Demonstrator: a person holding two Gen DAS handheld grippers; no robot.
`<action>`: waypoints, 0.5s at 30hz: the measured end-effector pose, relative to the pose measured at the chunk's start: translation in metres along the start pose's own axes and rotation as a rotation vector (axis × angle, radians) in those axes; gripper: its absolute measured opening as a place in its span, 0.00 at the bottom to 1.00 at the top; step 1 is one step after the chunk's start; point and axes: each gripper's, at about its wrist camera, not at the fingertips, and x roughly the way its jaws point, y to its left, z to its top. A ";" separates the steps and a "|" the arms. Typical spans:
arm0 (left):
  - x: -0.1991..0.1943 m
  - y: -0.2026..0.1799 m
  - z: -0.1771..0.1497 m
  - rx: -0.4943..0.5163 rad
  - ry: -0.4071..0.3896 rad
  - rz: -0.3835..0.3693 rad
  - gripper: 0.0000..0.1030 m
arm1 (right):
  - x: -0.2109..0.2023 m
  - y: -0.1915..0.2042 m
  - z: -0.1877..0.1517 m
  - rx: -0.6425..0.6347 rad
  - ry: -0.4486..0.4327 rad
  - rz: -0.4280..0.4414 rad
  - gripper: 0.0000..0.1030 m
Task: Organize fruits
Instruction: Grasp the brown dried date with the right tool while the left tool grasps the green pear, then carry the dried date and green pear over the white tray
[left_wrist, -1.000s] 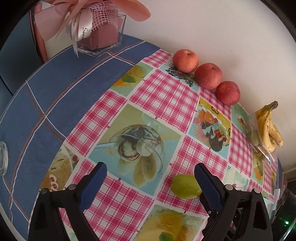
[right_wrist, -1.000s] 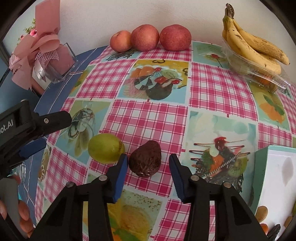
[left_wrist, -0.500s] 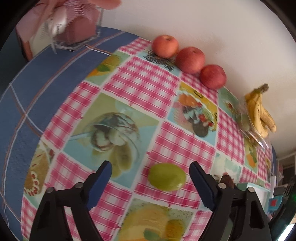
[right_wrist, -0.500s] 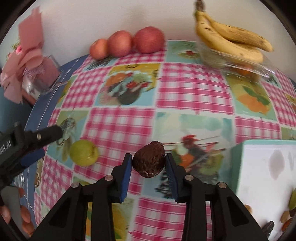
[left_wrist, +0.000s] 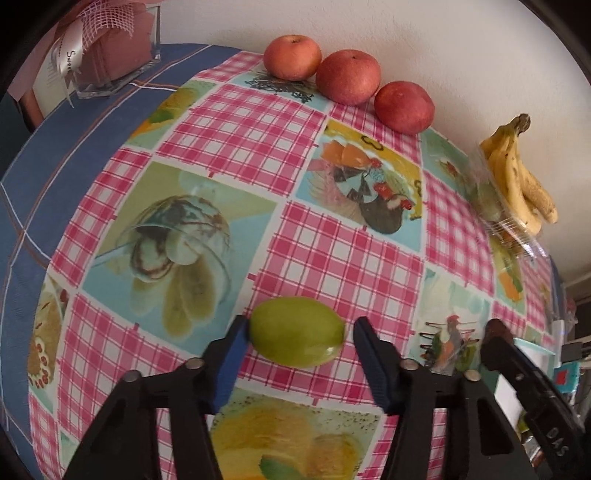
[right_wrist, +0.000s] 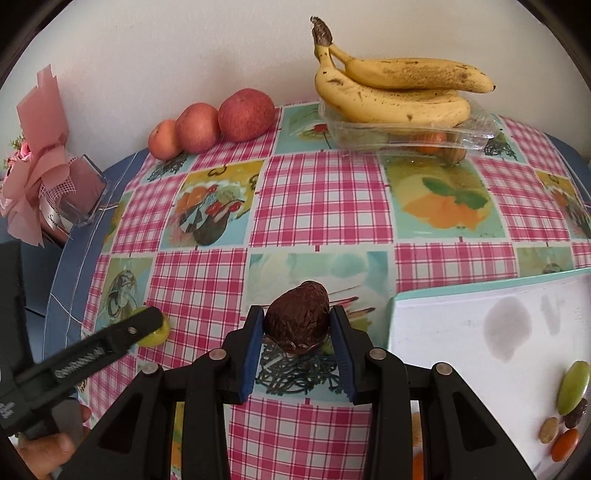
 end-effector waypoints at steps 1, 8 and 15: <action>0.000 0.000 0.000 0.004 -0.004 0.006 0.53 | -0.002 -0.001 0.000 -0.001 -0.001 0.002 0.37; -0.005 -0.002 0.000 0.011 -0.007 0.012 0.53 | -0.010 -0.002 0.001 -0.012 -0.009 0.010 0.37; -0.019 -0.018 -0.001 0.041 -0.045 0.011 0.53 | -0.021 -0.009 0.002 0.000 -0.022 0.014 0.37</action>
